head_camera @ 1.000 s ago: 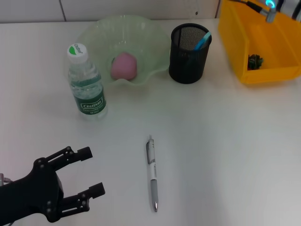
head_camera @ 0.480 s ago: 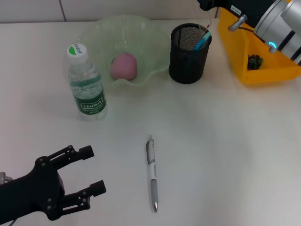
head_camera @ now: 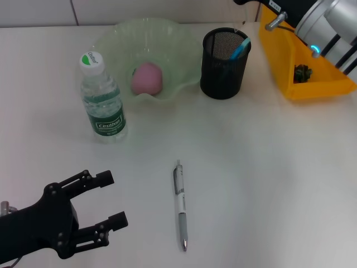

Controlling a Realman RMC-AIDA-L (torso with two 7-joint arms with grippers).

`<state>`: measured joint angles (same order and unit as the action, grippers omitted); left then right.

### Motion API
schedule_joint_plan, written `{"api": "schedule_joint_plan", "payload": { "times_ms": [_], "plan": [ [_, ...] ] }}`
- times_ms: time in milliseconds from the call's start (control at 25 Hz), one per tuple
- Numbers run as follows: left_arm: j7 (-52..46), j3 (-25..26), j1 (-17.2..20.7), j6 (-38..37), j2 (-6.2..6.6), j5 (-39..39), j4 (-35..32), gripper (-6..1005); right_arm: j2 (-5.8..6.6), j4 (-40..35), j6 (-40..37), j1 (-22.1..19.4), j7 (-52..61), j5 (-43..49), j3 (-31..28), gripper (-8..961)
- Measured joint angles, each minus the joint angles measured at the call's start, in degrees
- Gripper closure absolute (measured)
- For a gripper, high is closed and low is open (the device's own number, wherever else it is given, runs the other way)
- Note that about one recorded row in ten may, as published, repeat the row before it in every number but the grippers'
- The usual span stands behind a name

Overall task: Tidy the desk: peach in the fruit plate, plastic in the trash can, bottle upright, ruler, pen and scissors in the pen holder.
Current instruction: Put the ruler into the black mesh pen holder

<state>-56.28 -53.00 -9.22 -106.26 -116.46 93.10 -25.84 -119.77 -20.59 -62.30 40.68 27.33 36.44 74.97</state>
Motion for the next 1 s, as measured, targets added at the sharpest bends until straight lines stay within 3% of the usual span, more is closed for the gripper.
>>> {"api": "schedule_joint_plan", "payload": {
  "times_ms": [480,1000],
  "plan": [
    [-0.1,0.0,-0.6,0.0,-0.30,0.0,0.0,171,-0.11,8.5,0.4,4.4,-0.7,-2.3,1.1,531],
    [0.3,0.0,-0.9,0.0,-0.66,0.0,0.0,170,-0.11,9.4,1.5,4.2,-0.8,-1.8,1.9,521]
  ]
}}
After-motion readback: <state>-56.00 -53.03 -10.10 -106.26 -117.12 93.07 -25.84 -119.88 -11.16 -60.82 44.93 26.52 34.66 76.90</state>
